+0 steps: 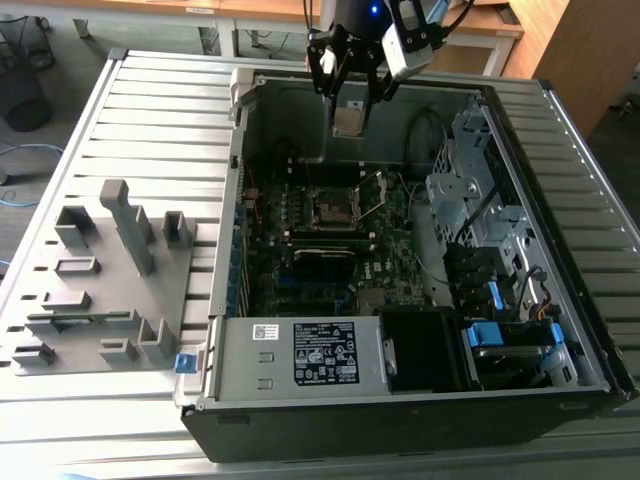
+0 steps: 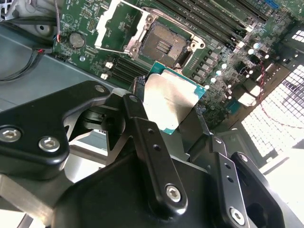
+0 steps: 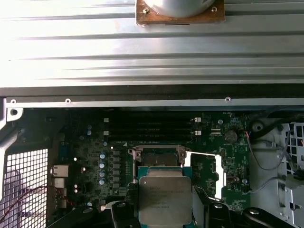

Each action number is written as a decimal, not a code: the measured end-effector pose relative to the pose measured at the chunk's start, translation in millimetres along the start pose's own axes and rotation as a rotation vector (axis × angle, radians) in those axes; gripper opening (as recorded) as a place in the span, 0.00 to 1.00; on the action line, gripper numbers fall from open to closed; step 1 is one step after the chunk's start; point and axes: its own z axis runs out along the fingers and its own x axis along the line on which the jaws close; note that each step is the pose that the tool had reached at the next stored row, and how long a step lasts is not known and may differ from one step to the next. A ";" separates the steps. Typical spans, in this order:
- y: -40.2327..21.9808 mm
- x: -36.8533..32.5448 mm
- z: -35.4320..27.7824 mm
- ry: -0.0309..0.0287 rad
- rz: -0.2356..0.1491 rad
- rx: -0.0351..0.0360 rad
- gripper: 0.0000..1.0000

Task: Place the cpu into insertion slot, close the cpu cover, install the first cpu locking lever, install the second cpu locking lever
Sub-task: 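Place the cpu into insertion slot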

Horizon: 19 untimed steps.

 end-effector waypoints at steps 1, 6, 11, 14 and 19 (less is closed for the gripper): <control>0.0 0.0 0.0 0.0000 0.000 0.0001 0.54; 0.0 0.0 0.7 -0.0001 0.000 -0.0003 0.54; -0.2 0.0 1.7 0.0001 0.000 0.0002 0.54; -0.2 -0.1 2.2 -0.0001 0.000 -0.0002 0.54; -0.3 -0.1 3.4 0.0000 0.000 0.0000 0.54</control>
